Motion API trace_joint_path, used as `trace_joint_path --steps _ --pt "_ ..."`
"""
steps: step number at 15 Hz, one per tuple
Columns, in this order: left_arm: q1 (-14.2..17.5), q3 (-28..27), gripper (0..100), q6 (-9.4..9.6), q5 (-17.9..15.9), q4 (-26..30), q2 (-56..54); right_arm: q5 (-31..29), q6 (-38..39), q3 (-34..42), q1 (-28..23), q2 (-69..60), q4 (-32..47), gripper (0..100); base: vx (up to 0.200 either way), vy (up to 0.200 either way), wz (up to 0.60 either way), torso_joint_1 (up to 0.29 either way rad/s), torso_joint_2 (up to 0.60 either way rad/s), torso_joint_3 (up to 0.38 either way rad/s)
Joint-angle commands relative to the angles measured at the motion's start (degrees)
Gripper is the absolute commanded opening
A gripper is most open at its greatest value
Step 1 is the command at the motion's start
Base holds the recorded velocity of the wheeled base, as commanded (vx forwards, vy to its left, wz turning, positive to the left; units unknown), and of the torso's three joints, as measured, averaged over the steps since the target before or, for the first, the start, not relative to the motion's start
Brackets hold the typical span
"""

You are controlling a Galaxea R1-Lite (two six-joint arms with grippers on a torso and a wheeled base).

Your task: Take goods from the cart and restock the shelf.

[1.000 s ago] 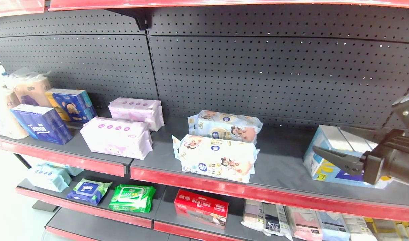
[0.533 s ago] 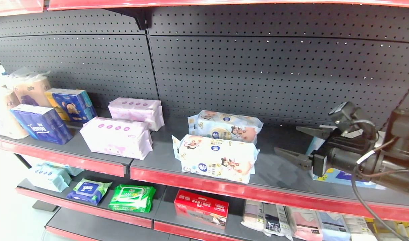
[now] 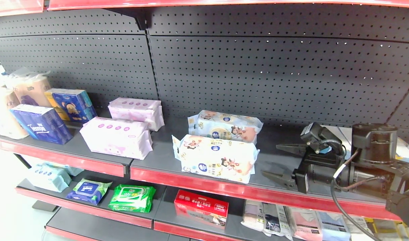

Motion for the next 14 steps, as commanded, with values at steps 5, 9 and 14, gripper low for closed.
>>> trace_joint_path --steps 5,9,14 --pt "0.0 0.0 100 -0.02 0.0 0.0 0.0 0.4 0.6 -0.6 0.8 5.6 -5.3 100 0.0 0.0 0.0 0.0 0.0 0.0" --pt "0.0 0.0 100 -0.02 0.0 0.0 0.0 4.0 0.7 -3.8 1.5 9.3 -6.5 100 0.0 0.0 0.0 0.0 0.0 0.0" --pt "0.0 0.0 100 -0.02 0.0 0.0 0.0 4.7 0.7 -5.8 2.9 11.0 -6.7 100 0.0 0.0 0.0 0.0 0.0 0.0"
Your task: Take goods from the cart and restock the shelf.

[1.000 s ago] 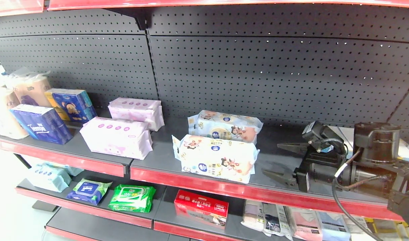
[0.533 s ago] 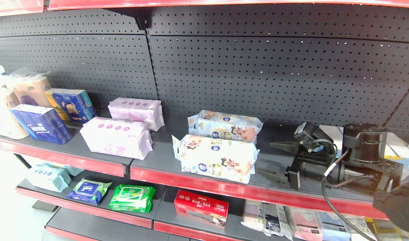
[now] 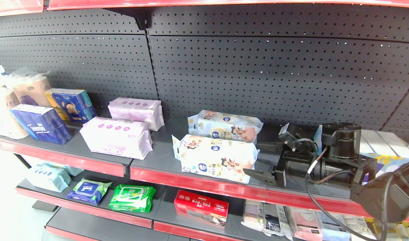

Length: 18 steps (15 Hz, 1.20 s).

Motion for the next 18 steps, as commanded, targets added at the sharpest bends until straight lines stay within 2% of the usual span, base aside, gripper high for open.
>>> trace_joint_path --steps 1,18 --pt "0.1 0.0 100 -0.02 0.0 0.0 0.0 0.0 0.0 -1.2 0.2 1.0 -0.2 100 0.0 0.0 0.0 0.0 0.0 0.0" --pt "0.1 0.0 100 -0.02 0.0 0.0 0.0 -0.3 0.8 -4.7 1.2 4.3 -0.2 100 0.0 0.0 0.0 0.0 0.0 0.0"
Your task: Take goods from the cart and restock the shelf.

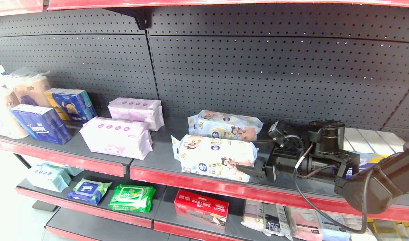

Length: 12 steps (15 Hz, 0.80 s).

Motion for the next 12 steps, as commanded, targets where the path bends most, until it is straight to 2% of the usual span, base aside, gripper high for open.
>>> trace_joint_path --steps 1,12 --pt "0.0 0.0 100 -0.02 0.0 0.0 0.0 0.0 -0.1 -0.2 0.2 0.7 0.0 100 0.0 0.0 0.0 0.0 0.0 0.0" --pt "0.0 0.0 100 -0.02 0.0 0.0 0.0 0.0 -0.2 -1.7 1.2 2.1 0.0 100 0.0 0.0 0.0 0.0 0.0 0.0"
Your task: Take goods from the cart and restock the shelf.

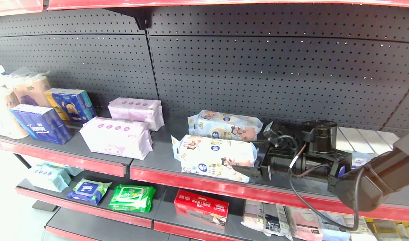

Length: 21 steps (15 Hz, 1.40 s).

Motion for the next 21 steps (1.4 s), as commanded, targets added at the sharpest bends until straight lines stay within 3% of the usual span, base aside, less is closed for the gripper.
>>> trace_joint_path --steps 1,2,3,21 --pt "0.0 0.0 100 -0.02 0.0 0.0 0.0 0.0 -0.2 0.1 0.3 0.3 0.0 100 0.0 0.0 0.0 0.0 0.0 0.0" --pt "0.0 0.0 100 -0.02 0.0 0.0 0.0 0.1 -0.3 0.2 0.4 0.4 0.0 100 0.0 0.0 0.0 0.0 0.0 0.0" --pt "0.0 0.0 100 -0.02 0.0 0.0 0.0 0.1 -0.1 0.1 0.9 0.5 0.0 0 0.0 0.0 0.0 0.0 0.0 0.0" --pt "0.0 0.0 100 -0.02 0.0 0.0 0.0 0.8 -0.7 0.5 0.8 -0.1 0.0 0 0.0 0.0 0.0 0.0 0.0 0.0"
